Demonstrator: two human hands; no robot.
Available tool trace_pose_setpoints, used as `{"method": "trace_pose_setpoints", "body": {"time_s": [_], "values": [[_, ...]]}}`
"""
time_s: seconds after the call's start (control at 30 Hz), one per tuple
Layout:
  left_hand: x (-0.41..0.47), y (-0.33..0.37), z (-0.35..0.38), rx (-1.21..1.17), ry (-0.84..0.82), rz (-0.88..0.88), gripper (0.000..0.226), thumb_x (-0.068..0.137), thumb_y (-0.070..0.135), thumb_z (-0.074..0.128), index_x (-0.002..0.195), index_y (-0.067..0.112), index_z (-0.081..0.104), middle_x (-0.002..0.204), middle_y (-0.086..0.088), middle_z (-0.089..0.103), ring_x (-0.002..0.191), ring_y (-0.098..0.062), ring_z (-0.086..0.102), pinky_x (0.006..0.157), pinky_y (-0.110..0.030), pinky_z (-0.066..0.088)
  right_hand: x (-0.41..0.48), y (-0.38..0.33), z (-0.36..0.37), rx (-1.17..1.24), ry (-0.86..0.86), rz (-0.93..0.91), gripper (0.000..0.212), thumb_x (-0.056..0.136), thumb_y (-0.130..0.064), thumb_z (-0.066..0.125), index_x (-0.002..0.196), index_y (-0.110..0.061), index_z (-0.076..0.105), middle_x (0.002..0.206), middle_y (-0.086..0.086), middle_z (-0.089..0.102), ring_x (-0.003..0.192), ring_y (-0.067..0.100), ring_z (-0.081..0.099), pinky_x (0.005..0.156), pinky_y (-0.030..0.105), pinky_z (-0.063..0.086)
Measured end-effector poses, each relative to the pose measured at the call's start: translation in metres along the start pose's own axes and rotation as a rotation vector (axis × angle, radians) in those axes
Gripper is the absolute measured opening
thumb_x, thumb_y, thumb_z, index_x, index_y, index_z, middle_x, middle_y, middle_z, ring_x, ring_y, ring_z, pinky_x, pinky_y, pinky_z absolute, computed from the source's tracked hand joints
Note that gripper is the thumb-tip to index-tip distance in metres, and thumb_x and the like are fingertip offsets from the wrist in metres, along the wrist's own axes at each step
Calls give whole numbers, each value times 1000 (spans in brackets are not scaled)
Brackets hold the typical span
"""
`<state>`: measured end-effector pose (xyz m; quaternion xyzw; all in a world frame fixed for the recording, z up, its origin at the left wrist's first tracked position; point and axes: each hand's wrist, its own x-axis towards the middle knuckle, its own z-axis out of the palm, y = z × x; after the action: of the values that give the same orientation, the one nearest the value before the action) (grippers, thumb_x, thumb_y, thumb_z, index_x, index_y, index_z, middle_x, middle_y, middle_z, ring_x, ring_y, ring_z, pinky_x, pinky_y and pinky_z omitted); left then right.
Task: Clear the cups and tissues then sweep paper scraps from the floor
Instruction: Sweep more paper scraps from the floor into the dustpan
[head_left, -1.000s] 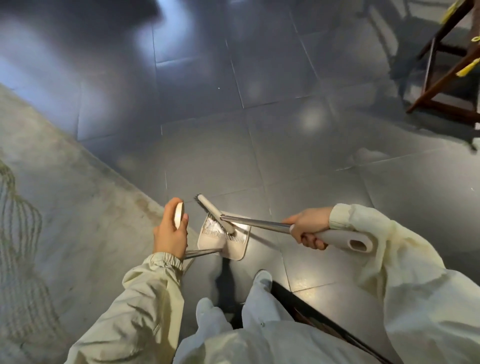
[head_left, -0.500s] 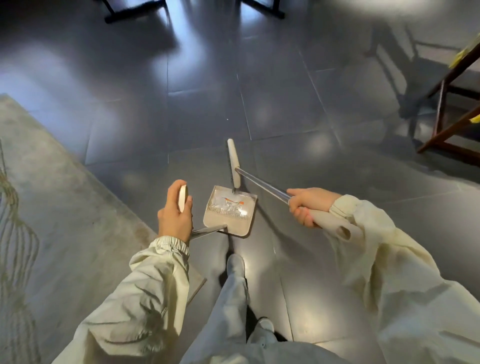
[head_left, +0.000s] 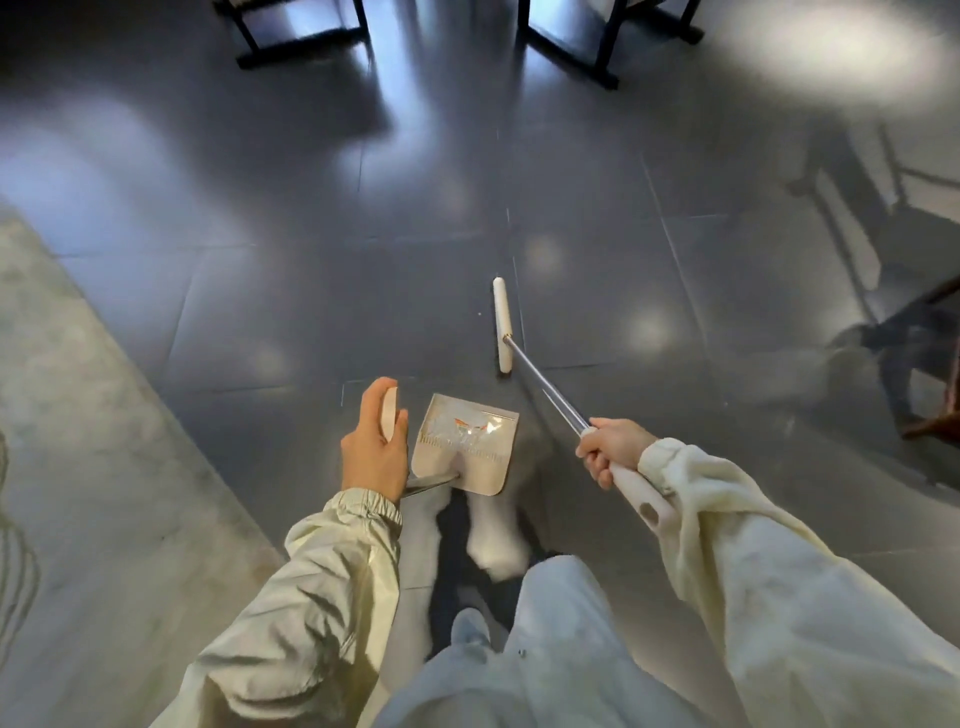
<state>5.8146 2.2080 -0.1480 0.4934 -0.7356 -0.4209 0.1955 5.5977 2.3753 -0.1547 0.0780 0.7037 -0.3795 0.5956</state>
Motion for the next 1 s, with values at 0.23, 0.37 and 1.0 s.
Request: {"method": "trace_pose_setpoints", "body": {"time_s": [0.23, 0.37, 1.0], "values": [[143, 32, 60, -14, 52, -25, 34, 95, 22, 53, 105, 53, 44, 74, 13, 55, 64, -21, 58, 58, -34, 51, 97, -158, -37, -201, 8, 36, 21, 89, 6, 41, 83, -13, 42, 56, 6, 36, 25, 8, 33, 33, 12, 31], [215, 59, 87, 41, 50, -61, 31, 95, 22, 52, 106, 51, 44, 69, -5, 56, 62, -33, 59, 56, -43, 54, 147, -240, -58, -325, 29, 18, 31, 87, 5, 43, 109, -14, 52, 58, 6, 38, 32, 10, 35, 36, 14, 32], [330, 97, 119, 131, 110, -163, 30, 95, 23, 53, 109, 48, 43, 55, -3, 47, 52, -29, 56, 57, -45, 55, 177, -379, -51, -624, -312, 354, 63, 89, 3, 40, 148, -15, 28, 38, 0, 36, 28, 7, 33, 32, 12, 31]]}}
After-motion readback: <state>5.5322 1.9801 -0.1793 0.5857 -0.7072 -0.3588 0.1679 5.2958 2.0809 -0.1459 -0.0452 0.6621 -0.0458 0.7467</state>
